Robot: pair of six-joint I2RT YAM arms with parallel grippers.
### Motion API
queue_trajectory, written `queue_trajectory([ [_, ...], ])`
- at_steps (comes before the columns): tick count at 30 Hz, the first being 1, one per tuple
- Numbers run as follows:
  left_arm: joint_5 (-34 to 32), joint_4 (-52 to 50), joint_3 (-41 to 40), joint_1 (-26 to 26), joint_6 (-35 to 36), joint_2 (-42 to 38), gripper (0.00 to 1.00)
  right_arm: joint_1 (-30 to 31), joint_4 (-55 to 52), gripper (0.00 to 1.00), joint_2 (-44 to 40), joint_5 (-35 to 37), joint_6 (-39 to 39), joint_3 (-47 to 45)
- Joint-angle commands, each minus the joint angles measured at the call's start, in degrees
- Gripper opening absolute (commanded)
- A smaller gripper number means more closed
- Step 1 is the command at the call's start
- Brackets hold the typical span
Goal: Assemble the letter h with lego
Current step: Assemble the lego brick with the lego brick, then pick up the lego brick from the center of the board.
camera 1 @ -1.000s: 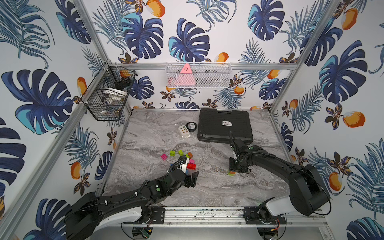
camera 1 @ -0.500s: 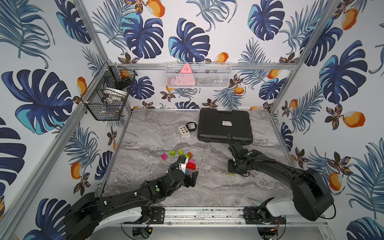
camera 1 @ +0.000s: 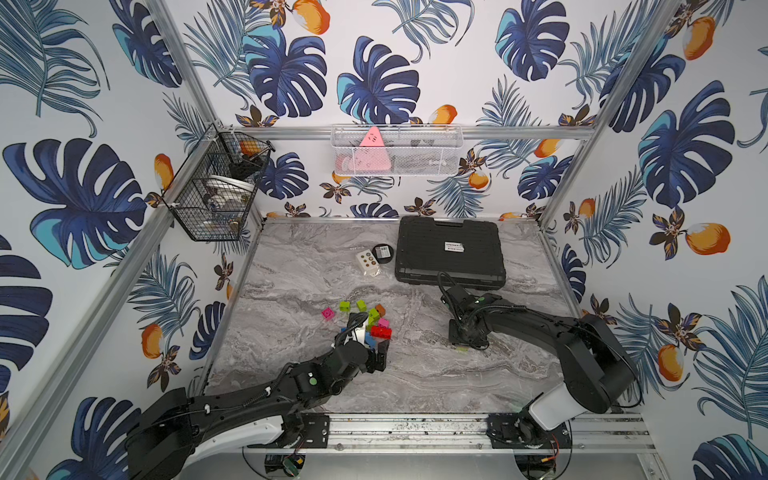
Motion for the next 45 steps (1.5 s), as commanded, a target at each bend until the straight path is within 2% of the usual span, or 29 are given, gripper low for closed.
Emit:
queue_trajectory([
  [1,-2.18,0.54,-0.11,0.00,-1.31,-0.19,0.99,-0.08,-3.77,0.26,2.70,-0.16,0.07,0.39],
  [8,-2.41,0.11,-0.20,-0.06,-1.89,-0.73,0.99,-2.81,-3.98,0.26,2.24,0.03,-4.27,7.75],
  [14,-4.22,-1.73,-0.50,-0.06,-2.94,-2.38,0.99,-4.43,-1.47,0.26,8.62,0.41,-7.94,15.59],
  [20,-8.51,-7.18,0.27,-0.06,-6.09,-2.53,0.99,-5.51,-1.56,0.31,12.87,-1.42,-8.58,18.13],
  [21,-9.23,-8.43,0.71,-0.04,-6.86,-2.02,0.99,-5.51,-2.22,0.33,12.35,-1.69,-8.73,18.27],
  [25,-11.00,-12.99,3.35,-0.05,-9.25,2.09,0.99,-5.50,-4.16,0.55,8.38,-0.47,-9.43,18.14],
  [30,-10.43,-19.04,8.03,0.02,-11.42,7.65,0.90,-5.50,-8.24,0.67,1.93,0.27,-9.95,19.95],
  [34,-7.06,-23.32,10.49,-0.03,-13.03,9.97,0.84,-5.50,-10.75,0.67,-4.34,-0.28,-10.96,20.60],
  [39,-0.43,-21.81,10.88,-0.02,-11.68,11.21,0.75,-5.47,-9.79,0.65,-11.19,-3.09,-11.63,17.79],
  [45,3.78,-22.91,14.80,-0.05,-13.00,20.32,0.67,-5.46,-8.93,0.64,-13.53,-3.40,-11.57,15.30],
])
